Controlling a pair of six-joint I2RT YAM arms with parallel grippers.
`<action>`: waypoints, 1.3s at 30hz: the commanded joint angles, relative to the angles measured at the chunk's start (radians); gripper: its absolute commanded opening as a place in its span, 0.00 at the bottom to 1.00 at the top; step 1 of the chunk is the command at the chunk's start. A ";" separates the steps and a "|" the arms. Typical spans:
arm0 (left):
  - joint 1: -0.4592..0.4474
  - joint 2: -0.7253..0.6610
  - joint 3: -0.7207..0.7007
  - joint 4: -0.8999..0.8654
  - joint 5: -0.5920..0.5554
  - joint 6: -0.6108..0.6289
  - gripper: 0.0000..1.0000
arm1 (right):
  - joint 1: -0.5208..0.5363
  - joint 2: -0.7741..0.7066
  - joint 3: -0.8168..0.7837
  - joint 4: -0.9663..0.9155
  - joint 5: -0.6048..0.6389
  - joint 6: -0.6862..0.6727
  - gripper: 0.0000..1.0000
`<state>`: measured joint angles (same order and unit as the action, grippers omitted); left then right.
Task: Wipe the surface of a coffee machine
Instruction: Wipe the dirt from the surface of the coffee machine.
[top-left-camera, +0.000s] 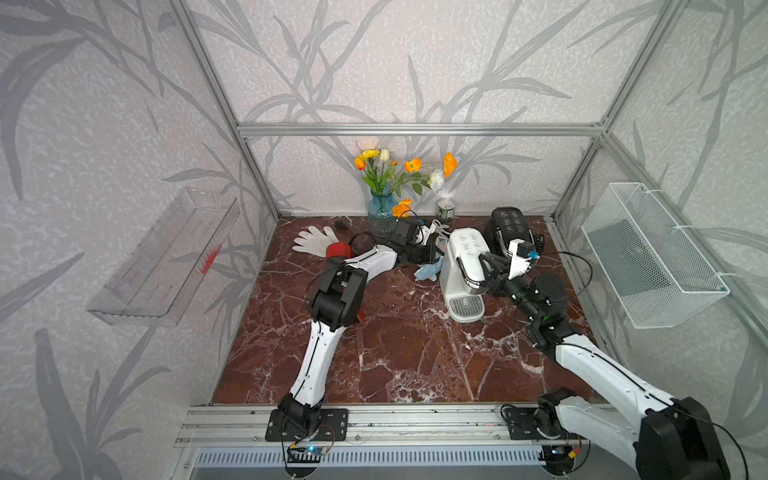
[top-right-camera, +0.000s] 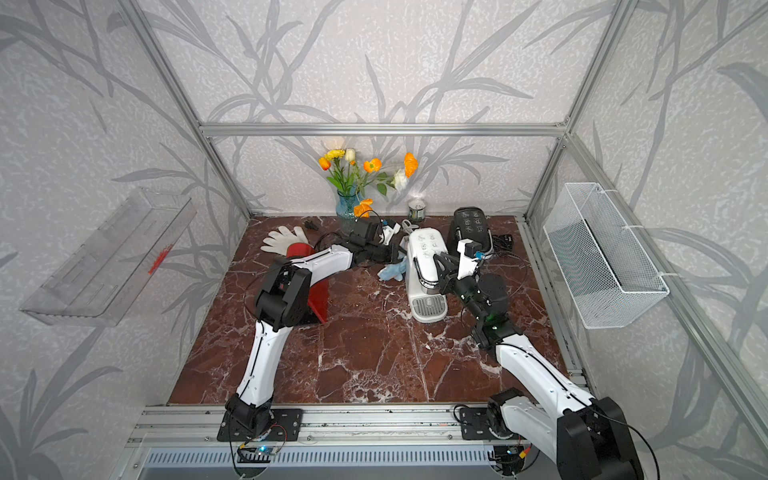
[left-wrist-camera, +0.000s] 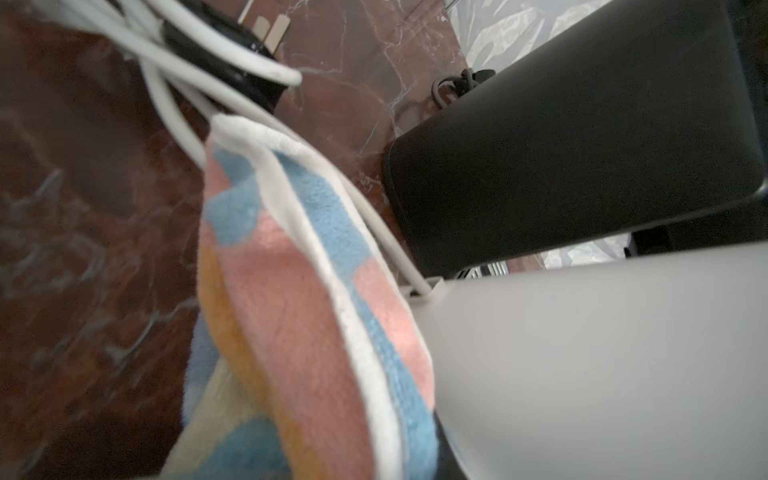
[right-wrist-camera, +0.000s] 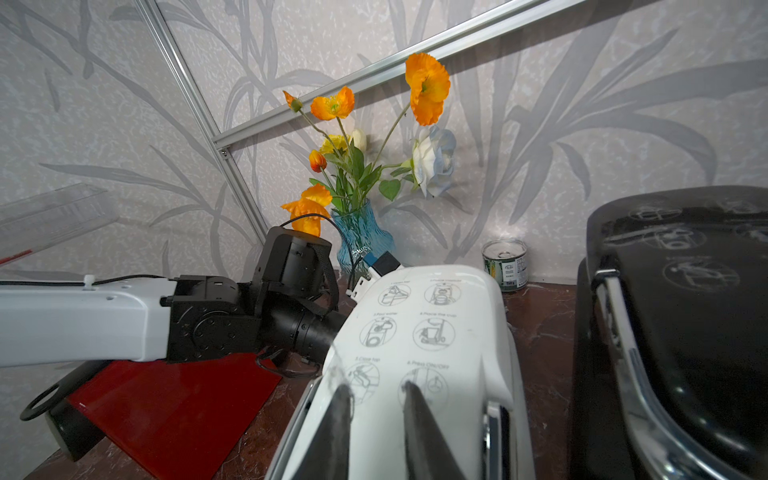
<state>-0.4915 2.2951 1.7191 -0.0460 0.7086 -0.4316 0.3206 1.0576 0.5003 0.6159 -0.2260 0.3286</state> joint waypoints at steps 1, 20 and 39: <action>-0.053 -0.134 -0.124 -0.062 0.065 0.034 0.00 | 0.009 0.043 -0.045 -0.196 -0.045 0.018 0.24; -0.053 -0.375 -0.327 0.366 -0.217 -0.527 0.00 | 0.009 0.059 -0.046 -0.200 -0.036 0.009 0.24; -0.059 -0.424 -0.293 0.278 -0.248 -0.472 0.00 | 0.011 0.078 -0.045 -0.188 -0.042 0.012 0.24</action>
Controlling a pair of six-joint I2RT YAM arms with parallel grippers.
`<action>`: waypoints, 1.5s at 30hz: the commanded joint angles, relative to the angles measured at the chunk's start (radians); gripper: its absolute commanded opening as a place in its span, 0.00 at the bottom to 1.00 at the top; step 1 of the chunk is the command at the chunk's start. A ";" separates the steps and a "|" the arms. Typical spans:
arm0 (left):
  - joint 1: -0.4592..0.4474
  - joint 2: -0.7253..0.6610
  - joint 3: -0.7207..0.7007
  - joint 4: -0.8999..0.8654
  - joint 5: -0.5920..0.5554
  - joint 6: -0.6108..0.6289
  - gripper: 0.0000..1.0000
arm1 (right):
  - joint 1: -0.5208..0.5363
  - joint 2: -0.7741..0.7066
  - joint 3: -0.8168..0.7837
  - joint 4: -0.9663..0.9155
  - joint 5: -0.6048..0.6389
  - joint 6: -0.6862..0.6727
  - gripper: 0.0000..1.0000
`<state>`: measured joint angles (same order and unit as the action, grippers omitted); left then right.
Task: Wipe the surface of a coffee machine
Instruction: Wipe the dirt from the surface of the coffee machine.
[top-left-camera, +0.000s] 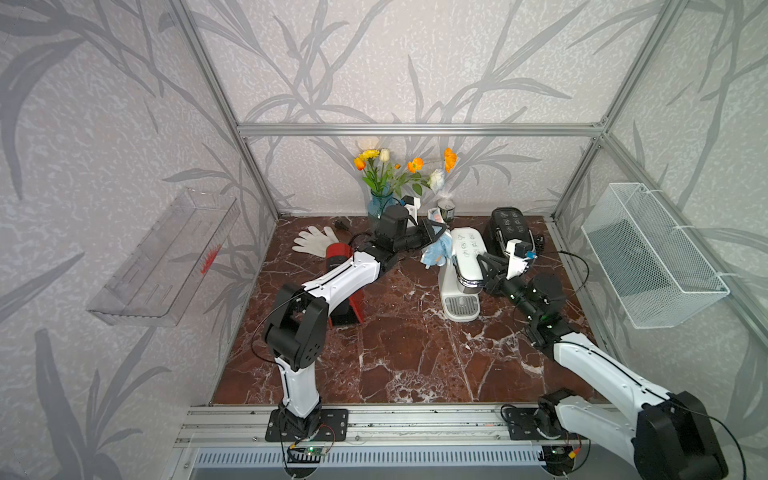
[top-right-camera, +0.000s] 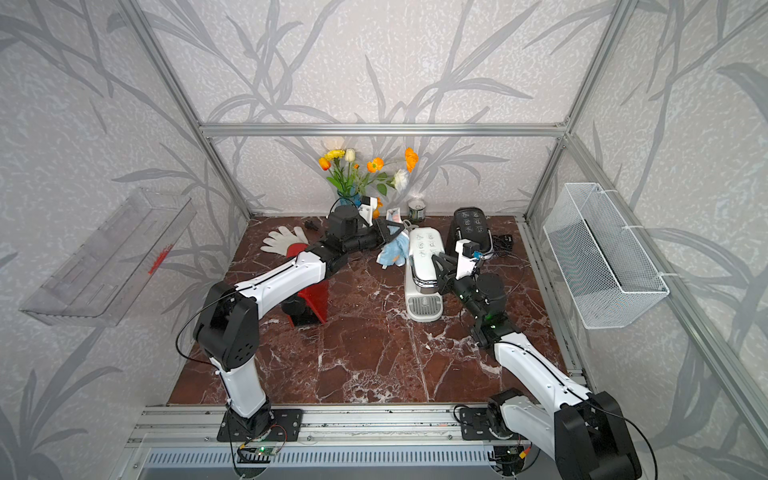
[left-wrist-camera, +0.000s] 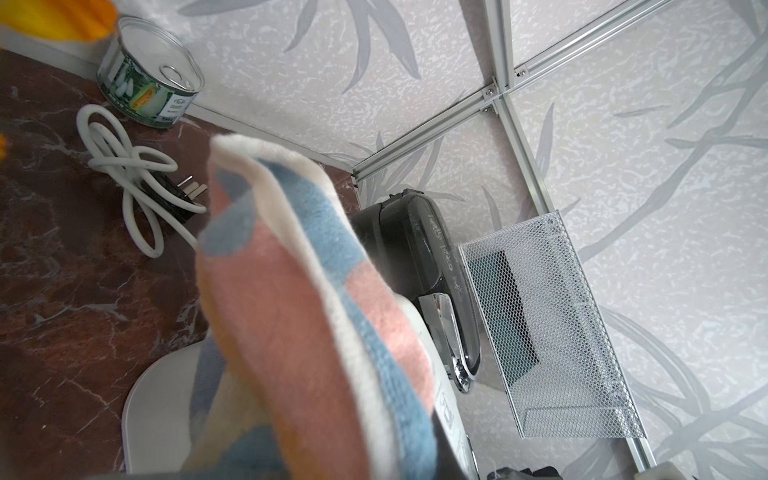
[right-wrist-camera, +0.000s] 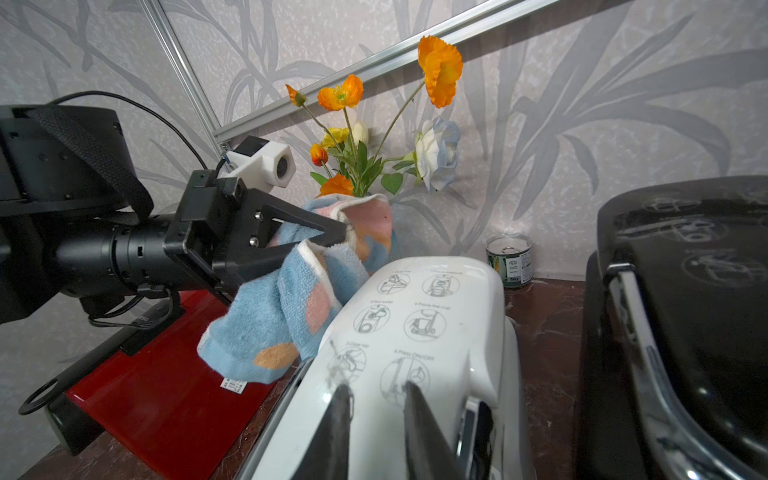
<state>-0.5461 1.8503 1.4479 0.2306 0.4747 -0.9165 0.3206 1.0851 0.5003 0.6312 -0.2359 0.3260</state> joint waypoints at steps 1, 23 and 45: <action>-0.005 0.032 -0.035 0.007 -0.018 0.012 0.00 | 0.011 0.050 -0.045 -0.203 -0.032 0.015 0.25; -0.006 0.134 -0.095 -0.032 -0.001 0.045 0.00 | 0.011 0.054 -0.045 -0.203 -0.033 0.015 0.24; -0.014 0.124 -0.060 0.036 0.017 0.067 0.00 | 0.010 0.050 -0.045 -0.206 -0.031 0.013 0.24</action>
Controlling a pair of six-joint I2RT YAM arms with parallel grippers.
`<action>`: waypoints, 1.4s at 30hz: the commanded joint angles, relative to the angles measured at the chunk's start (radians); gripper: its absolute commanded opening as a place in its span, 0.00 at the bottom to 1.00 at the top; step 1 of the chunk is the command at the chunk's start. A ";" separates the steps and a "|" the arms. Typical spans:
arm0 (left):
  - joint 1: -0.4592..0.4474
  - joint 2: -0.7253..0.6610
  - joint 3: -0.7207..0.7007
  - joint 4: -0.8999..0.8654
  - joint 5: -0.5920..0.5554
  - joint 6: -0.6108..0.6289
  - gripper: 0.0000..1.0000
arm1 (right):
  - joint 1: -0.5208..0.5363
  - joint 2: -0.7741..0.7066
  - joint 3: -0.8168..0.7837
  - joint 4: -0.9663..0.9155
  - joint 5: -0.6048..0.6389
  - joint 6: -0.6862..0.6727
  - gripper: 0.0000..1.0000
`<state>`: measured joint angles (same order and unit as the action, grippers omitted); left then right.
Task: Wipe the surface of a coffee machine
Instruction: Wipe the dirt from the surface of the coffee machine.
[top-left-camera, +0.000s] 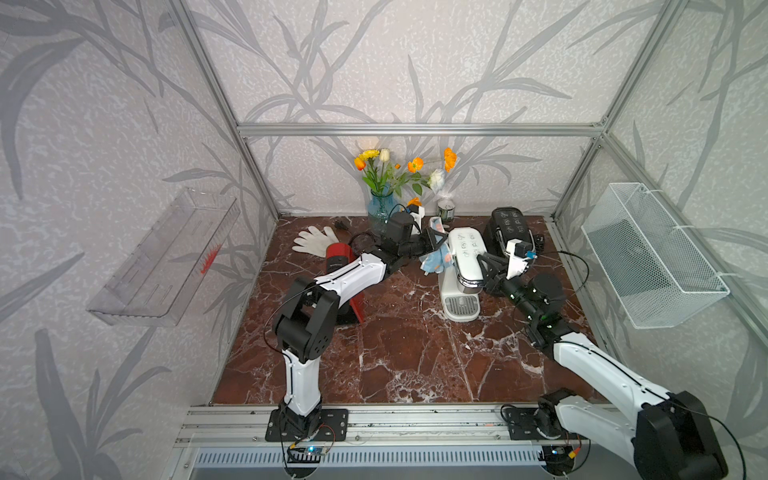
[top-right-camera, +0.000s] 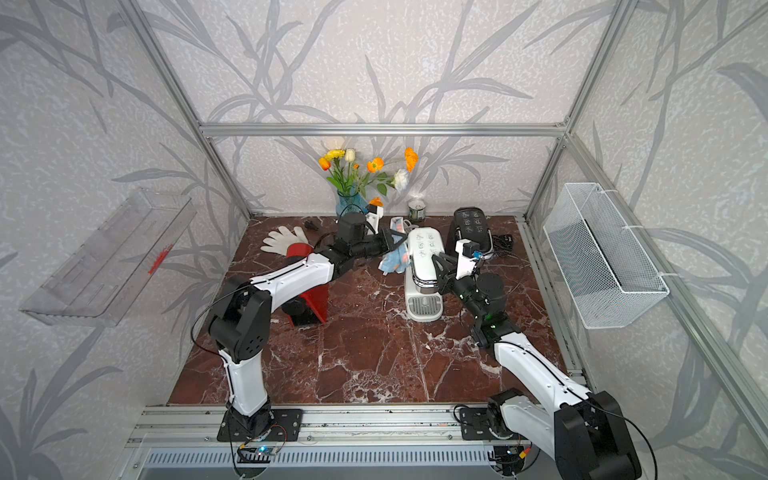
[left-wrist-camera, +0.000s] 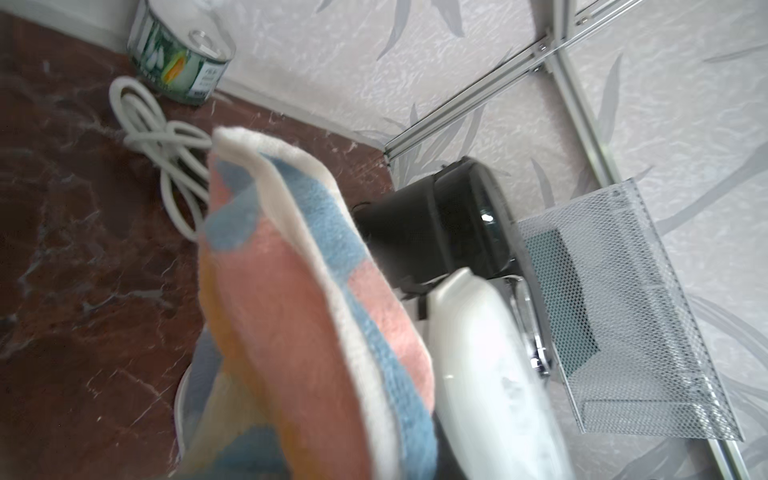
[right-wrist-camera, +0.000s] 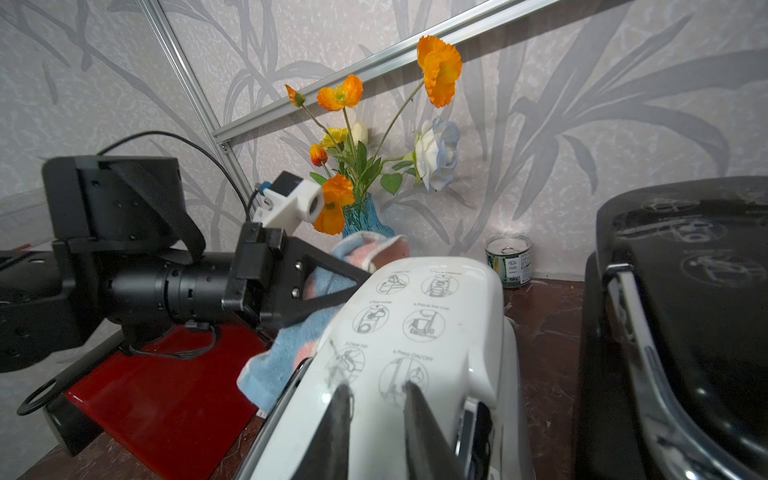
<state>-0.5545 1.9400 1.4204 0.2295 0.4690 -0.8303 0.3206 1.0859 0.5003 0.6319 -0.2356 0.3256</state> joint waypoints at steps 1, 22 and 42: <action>-0.005 0.045 -0.039 0.041 0.023 -0.025 0.00 | 0.011 0.049 -0.045 -0.207 -0.032 0.014 0.24; 0.000 -0.015 0.126 -0.118 0.008 0.072 0.00 | 0.011 0.055 -0.045 -0.204 -0.034 0.014 0.24; -0.004 0.074 0.029 0.030 0.061 -0.006 0.00 | 0.011 0.058 -0.047 -0.199 -0.034 0.016 0.24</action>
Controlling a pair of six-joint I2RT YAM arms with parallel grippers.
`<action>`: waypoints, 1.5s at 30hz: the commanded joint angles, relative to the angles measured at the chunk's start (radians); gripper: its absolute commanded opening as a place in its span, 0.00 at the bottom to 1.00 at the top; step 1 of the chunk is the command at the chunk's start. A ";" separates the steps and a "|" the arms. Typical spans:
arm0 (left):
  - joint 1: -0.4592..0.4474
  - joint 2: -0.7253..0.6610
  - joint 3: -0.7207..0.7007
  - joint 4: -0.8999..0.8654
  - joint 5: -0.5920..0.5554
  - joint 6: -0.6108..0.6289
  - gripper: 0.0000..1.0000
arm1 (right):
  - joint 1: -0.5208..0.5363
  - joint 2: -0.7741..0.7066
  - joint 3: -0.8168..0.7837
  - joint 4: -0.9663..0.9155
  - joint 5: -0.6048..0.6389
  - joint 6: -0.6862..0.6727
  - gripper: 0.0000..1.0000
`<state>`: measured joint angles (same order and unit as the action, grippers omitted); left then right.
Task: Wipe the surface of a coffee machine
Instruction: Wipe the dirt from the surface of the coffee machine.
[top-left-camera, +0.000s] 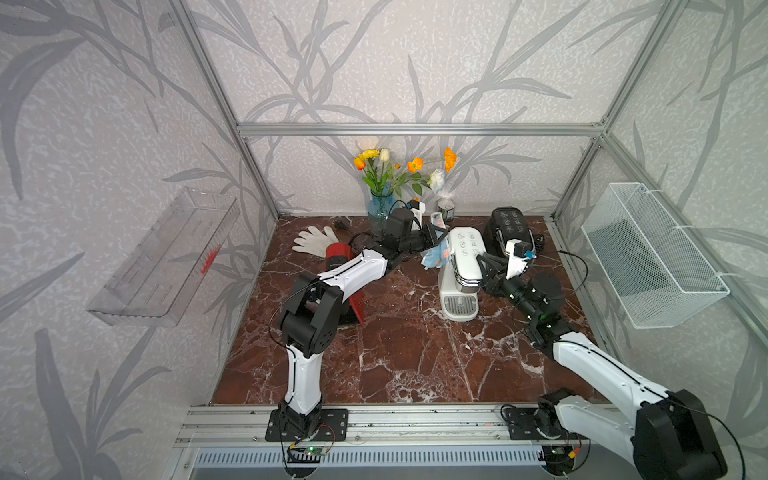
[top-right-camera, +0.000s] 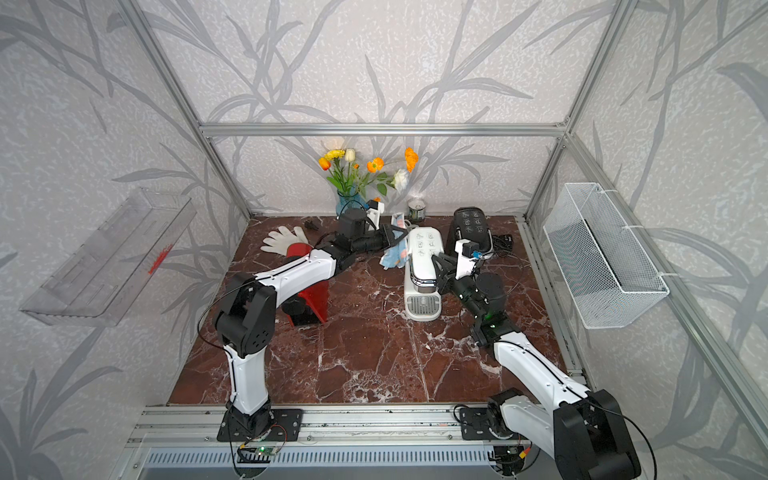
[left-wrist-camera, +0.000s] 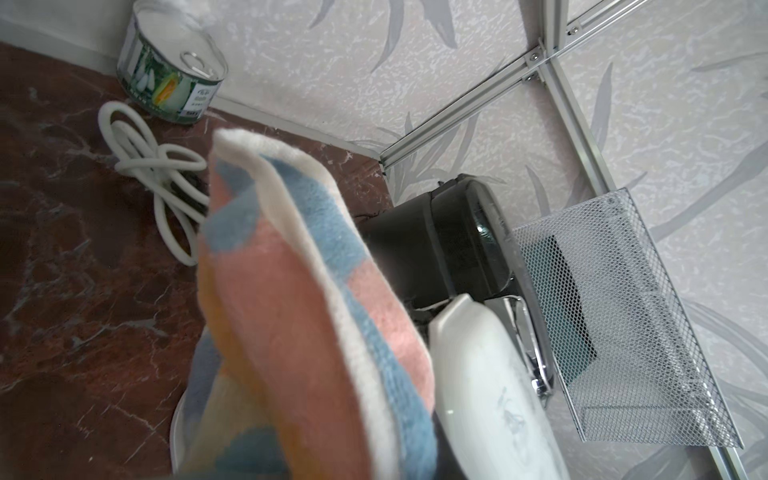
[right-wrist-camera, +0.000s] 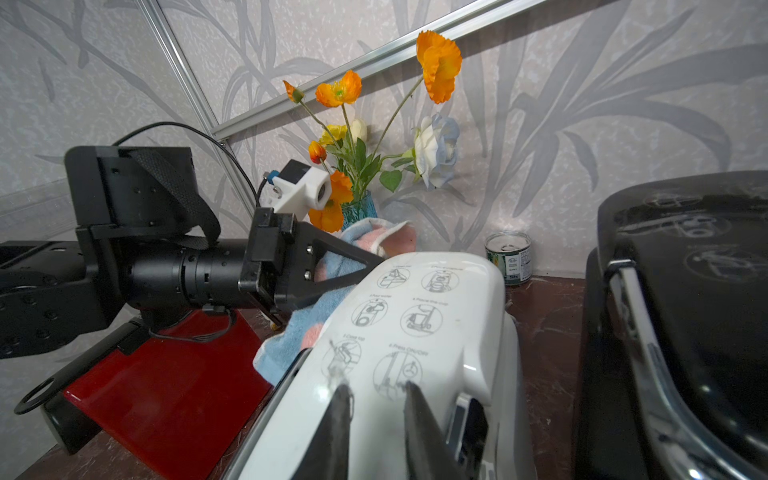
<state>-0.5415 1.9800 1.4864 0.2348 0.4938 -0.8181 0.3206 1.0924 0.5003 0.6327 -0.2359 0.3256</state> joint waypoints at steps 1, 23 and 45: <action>-0.015 0.039 -0.042 0.025 0.040 -0.020 0.00 | 0.012 0.050 -0.048 -0.199 -0.033 0.017 0.24; -0.048 0.024 -0.188 -0.040 0.075 0.020 0.00 | 0.018 0.049 -0.048 -0.196 -0.034 0.019 0.24; -0.071 -0.177 -0.205 0.035 0.278 0.132 0.00 | 0.023 0.077 -0.045 -0.187 -0.031 0.017 0.24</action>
<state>-0.5674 1.8595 1.2739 0.1329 0.6334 -0.7071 0.3214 1.1099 0.5003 0.6590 -0.2276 0.3260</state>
